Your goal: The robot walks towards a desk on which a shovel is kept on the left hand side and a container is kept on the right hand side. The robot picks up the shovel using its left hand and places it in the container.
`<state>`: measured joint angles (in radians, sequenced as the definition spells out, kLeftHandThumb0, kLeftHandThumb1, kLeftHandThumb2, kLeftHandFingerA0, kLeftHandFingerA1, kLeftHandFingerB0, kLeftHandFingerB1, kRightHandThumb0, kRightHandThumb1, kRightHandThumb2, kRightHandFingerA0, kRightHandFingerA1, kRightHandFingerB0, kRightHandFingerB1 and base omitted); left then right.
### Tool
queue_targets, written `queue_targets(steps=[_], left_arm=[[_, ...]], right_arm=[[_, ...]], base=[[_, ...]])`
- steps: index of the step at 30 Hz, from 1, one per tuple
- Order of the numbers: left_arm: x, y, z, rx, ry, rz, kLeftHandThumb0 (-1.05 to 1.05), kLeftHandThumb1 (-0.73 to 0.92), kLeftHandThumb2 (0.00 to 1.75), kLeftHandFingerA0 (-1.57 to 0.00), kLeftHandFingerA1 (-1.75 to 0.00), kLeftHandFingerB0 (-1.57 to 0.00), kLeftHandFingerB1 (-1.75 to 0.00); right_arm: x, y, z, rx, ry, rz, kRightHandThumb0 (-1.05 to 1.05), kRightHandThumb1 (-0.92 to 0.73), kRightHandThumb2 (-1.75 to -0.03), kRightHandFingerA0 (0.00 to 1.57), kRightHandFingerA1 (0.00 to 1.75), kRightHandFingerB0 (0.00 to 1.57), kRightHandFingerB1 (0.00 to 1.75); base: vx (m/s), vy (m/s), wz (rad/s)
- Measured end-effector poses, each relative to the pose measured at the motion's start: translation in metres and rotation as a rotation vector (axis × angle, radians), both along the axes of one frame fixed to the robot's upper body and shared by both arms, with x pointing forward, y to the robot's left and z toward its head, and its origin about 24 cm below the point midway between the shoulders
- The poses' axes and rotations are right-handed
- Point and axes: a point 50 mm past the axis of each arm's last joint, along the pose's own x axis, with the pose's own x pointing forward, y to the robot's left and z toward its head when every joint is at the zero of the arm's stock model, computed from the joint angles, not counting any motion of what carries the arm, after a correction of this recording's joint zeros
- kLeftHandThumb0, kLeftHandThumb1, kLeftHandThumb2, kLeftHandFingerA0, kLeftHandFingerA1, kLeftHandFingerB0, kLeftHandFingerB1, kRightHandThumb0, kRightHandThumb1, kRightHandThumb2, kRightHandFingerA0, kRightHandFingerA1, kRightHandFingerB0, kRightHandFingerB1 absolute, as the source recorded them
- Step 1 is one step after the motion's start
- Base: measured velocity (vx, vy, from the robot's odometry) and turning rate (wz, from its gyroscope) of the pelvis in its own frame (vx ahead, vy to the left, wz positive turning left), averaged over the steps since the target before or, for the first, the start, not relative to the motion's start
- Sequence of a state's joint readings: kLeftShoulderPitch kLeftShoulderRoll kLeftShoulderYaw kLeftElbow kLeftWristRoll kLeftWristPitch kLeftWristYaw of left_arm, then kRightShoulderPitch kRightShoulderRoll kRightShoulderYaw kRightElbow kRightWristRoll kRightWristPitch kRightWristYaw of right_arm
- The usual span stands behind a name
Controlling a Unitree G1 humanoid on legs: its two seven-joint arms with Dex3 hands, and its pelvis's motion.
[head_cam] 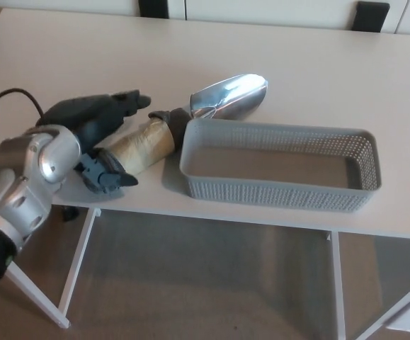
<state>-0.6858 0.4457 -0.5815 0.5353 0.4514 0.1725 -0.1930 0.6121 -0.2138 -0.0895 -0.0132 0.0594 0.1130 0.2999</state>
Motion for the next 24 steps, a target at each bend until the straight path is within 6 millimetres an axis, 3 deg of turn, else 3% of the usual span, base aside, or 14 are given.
queue_targets(steps=[2, 3, 4, 6, 7, 9, 10, 24], left_arm=[[0.000, 0.000, -0.006, 0.036, -0.003, 0.018, -0.66, 0.44, 0.77, 0.00, -0.35, -0.13, -0.33], [0.001, 0.000, -0.008, 0.050, -0.008, 0.027, -0.67, 0.43, 0.77, -0.02, -0.37, -0.05, -0.31], [0.001, 0.000, -0.009, 0.058, -0.012, 0.032, -0.33, 0.21, 0.83, -0.01, -0.50, 0.00, -0.47], [0.002, -0.004, -0.013, 0.081, -0.031, 0.048, -0.33, 0.22, 0.84, -0.01, -0.50, 0.00, -0.48], [0.002, -0.006, -0.015, 0.088, -0.038, 0.052, -0.68, 0.43, 0.73, -0.09, -0.38, -0.07, -0.28], [0.003, -0.010, -0.017, 0.103, -0.052, 0.063, -0.69, 0.43, 0.75, -0.10, -0.39, -0.05, -0.24], [0.004, -0.013, -0.019, 0.116, -0.062, 0.072, -0.35, 0.24, 0.86, 0.00, -0.49, 0.00, -0.48], [0.014, -0.035, -0.027, 0.225, -0.143, 0.120, -0.36, 0.23, 0.86, 0.00, -0.48, 0.00, -0.48]], right_arm=[[-0.001, -0.001, 0.001, -0.010, -0.002, 0.011, -0.33, -0.57, -0.56, 0.71, 0.54, 0.51, 0.46], [0.000, -0.001, 0.001, -0.014, -0.004, 0.017, -0.33, -0.56, -0.56, 0.71, 0.54, 0.51, 0.47], [0.000, -0.002, 0.002, -0.017, -0.006, 0.021, -0.33, -0.57, -0.56, 0.71, 0.53, 0.51, 0.46], [0.000, -0.002, 0.003, -0.025, -0.013, 0.034, -0.33, -0.56, -0.56, 0.71, 0.54, 0.51, 0.46], [0.000, -0.003, 0.003, -0.027, -0.016, 0.038, -0.33, -0.56, -0.56, 0.71, 0.54, 0.51, 0.47], [0.001, -0.003, 0.004, -0.029, -0.022, 0.047, -0.33, -0.56, -0.56, 0.71, 0.54, 0.51, 0.47], [0.001, -0.002, 0.004, -0.029, -0.028, 0.053, -0.33, -0.56, -0.56, 0.71, 0.53, 0.51, 0.47], [0.008, 0.001, 0.012, -0.035, -0.094, 0.096, -0.32, -0.56, -0.56, 0.72, 0.53, 0.53, 0.47]], base=[[0.00, 0.000, 0.00], [0.00, 0.000, 0.00], [0.00, 0.000, 0.00], [0.00, 0.000, 0.00], [0.00, 0.000, 0.00], [0.00, 0.000, 0.00], [0.00, 0.000, 0.00], [0.00, 0.000, 0.00]])
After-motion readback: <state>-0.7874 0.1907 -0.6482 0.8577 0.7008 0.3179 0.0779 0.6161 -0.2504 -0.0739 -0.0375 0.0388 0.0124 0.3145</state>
